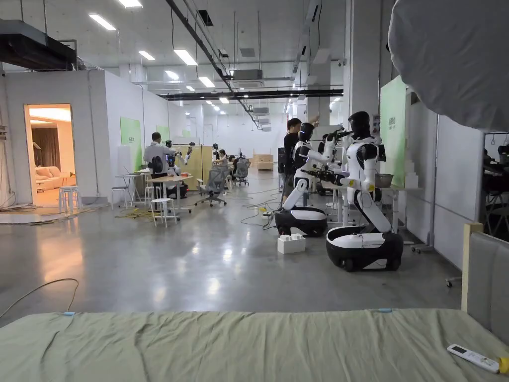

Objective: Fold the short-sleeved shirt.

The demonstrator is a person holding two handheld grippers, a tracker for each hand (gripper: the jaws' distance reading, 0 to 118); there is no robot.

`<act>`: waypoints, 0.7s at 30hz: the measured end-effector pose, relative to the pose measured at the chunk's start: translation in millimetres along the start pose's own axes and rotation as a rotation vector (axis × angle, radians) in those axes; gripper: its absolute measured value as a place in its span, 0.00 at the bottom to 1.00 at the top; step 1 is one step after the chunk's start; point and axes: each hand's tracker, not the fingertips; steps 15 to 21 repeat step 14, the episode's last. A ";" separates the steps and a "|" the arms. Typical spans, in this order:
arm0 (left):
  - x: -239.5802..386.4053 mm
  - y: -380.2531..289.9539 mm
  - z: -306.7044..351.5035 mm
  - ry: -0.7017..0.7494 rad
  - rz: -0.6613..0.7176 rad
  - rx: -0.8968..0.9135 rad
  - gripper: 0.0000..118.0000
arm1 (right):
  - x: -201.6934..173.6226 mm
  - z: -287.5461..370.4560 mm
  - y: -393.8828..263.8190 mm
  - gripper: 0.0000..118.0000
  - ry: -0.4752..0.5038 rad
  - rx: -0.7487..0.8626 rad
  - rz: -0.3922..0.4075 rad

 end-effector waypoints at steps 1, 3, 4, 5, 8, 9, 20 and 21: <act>0.1 -2.0 -2.5 -0.004 0.005 -0.007 1.00 | 0.1 -2.7 -2.1 1.00 -0.004 -0.006 0.009; 0.8 -7.5 -8.6 -0.010 0.015 -0.031 1.00 | 2.8 -11.1 -9.7 1.00 0.001 -0.026 0.041; 1.6 -10.7 -11.8 -0.011 0.017 -0.043 1.00 | 4.8 -15.9 -14.1 1.00 0.015 -0.036 0.072; 2.4 -14.1 -14.8 -0.015 0.021 -0.060 1.00 | 7.3 -21.0 -19.8 1.00 0.032 -0.039 0.109; 6.1 -32.2 -28.3 -0.031 0.025 -0.133 1.00 | 17.3 -36.1 -41.8 1.00 0.089 -0.068 0.225; 7.0 -39.4 -32.1 -0.035 0.026 -0.162 1.00 | 19.3 -39.9 -50.5 1.00 0.070 -0.095 0.246; 8.9 -94.2 -62.0 -0.063 0.109 -0.420 1.00 | 32.7 -62.7 -99.6 1.00 -0.021 -0.255 0.260; 8.9 -94.2 -62.0 -0.063 0.109 -0.420 1.00 | 32.7 -62.7 -99.6 1.00 -0.021 -0.255 0.260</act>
